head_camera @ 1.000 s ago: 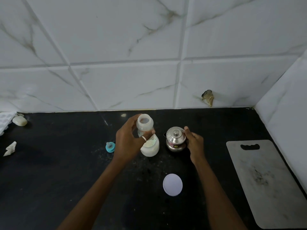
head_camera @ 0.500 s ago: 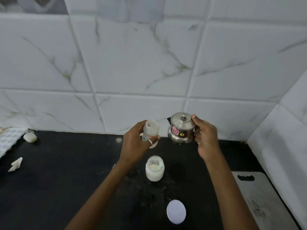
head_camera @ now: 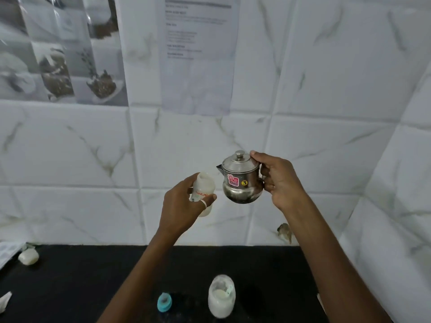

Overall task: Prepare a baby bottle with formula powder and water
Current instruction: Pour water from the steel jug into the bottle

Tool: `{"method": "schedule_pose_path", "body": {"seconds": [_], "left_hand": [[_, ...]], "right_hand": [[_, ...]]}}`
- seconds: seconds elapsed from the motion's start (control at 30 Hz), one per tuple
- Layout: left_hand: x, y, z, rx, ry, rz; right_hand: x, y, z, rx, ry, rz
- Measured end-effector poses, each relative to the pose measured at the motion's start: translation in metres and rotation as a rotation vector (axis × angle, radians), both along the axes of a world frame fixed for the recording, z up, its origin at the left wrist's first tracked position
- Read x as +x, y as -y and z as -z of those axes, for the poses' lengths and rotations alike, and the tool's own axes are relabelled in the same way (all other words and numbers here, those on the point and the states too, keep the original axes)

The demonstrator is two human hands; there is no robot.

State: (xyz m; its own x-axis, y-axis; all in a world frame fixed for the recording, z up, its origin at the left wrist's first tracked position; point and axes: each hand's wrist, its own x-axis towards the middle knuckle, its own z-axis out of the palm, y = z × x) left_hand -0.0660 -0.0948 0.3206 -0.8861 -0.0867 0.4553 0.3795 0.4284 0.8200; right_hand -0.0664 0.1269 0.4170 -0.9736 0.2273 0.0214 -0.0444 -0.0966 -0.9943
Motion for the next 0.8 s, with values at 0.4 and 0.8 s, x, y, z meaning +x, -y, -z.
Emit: {"method": "schedule_pose_path", "body": {"seconds": [0.4, 0.8], "left_hand": [[-0.009, 0.02, -0.027, -0.016, -0.037, -0.007], [-0.009, 0.023, -0.027, -0.01, -0.036, -0.011]], "right_hand": [[0.001, 0.034, -0.058, 0.226, -0.062, -0.022], [-0.004, 0.047, -0.071, 0.409, -0.055, -0.052]]}}
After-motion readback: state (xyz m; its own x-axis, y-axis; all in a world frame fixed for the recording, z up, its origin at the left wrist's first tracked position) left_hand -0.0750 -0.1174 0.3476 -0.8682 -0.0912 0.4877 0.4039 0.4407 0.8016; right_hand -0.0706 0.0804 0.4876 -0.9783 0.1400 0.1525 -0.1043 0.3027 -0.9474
